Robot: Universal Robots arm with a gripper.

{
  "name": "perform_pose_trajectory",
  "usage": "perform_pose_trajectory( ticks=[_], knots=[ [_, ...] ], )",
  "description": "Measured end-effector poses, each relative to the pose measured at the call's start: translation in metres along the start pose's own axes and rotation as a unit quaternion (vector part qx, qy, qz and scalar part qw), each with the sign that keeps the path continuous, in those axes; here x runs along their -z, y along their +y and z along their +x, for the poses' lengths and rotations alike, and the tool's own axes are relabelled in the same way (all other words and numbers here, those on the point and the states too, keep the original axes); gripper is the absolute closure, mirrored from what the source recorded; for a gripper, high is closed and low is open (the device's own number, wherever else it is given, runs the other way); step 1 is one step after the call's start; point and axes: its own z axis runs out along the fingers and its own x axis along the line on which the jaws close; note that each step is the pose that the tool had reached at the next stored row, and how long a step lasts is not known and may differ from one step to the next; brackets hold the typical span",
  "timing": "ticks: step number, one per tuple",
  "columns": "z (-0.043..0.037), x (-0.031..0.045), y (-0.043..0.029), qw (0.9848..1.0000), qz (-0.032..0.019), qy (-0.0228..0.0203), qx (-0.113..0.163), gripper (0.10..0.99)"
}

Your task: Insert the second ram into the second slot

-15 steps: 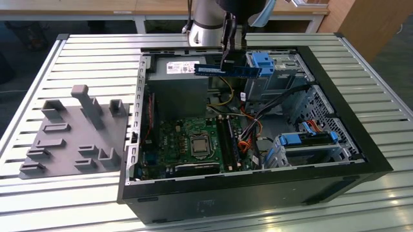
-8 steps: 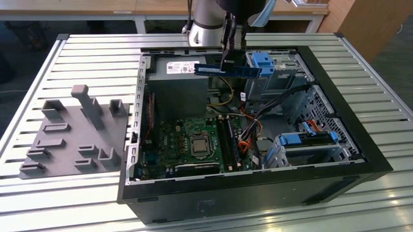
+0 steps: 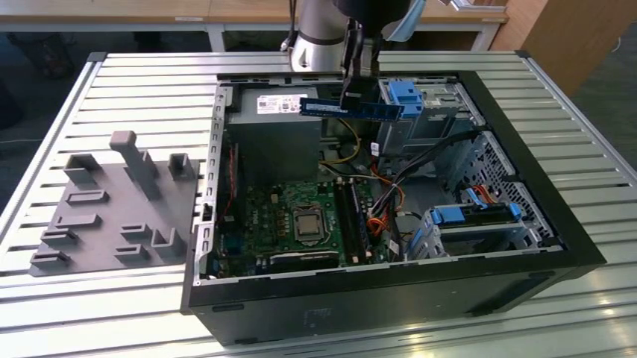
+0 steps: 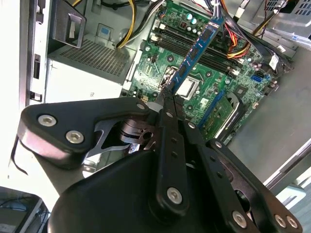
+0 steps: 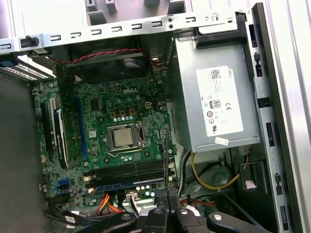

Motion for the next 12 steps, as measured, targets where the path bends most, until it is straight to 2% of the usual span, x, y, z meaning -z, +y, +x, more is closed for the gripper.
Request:
perform_pose_trajectory(
  ticks=[12],
  knots=[
    [0.0, 0.0, 0.0, 0.9999, 0.0002, -0.0004, -0.011, 0.969]
  ],
)
